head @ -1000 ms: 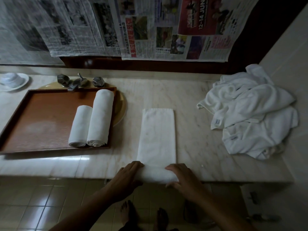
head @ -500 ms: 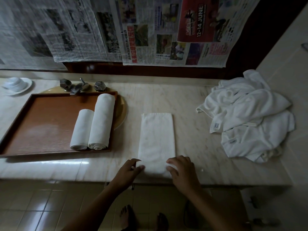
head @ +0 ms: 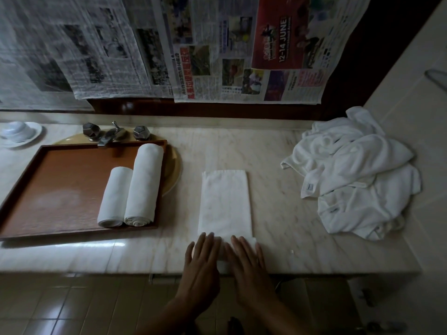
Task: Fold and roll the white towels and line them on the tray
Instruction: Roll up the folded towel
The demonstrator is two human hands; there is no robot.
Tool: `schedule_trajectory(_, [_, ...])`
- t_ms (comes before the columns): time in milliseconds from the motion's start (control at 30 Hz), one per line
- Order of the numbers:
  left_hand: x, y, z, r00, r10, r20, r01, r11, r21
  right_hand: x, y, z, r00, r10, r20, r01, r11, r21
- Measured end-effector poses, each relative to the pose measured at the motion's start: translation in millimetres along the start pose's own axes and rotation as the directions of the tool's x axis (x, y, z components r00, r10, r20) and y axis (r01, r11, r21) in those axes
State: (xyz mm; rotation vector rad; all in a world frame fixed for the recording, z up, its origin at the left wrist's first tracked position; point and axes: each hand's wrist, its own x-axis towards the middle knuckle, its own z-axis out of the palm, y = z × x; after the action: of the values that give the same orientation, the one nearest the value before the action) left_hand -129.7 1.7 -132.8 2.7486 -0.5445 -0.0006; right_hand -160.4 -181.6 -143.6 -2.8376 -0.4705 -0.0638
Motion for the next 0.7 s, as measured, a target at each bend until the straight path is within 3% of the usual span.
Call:
schedule_trajectory(267, [44, -28, -11, 0.968, 0.064, 0.241, -0.084, 0.994, 0.076, 46, 27, -5, 0.985, 0.014, 0.175, -0.003, 0.998, -0.061])
schedule_trajectory(500, [65, -37, -29, 0.942, 0.120, 0.312, -0.132, 0.991, 0.020, 70, 30, -45, 0.963, -0.017, 0.269, 0.008, 0.999, 0.037])
schedule_trajectory(700, [30, -51, -32, 0.922, 0.151, 0.358, -0.096, 0.981, -0.167, 45, 16, -66, 0.896, 0.108, 0.430, -0.195, 0.967, 0.164])
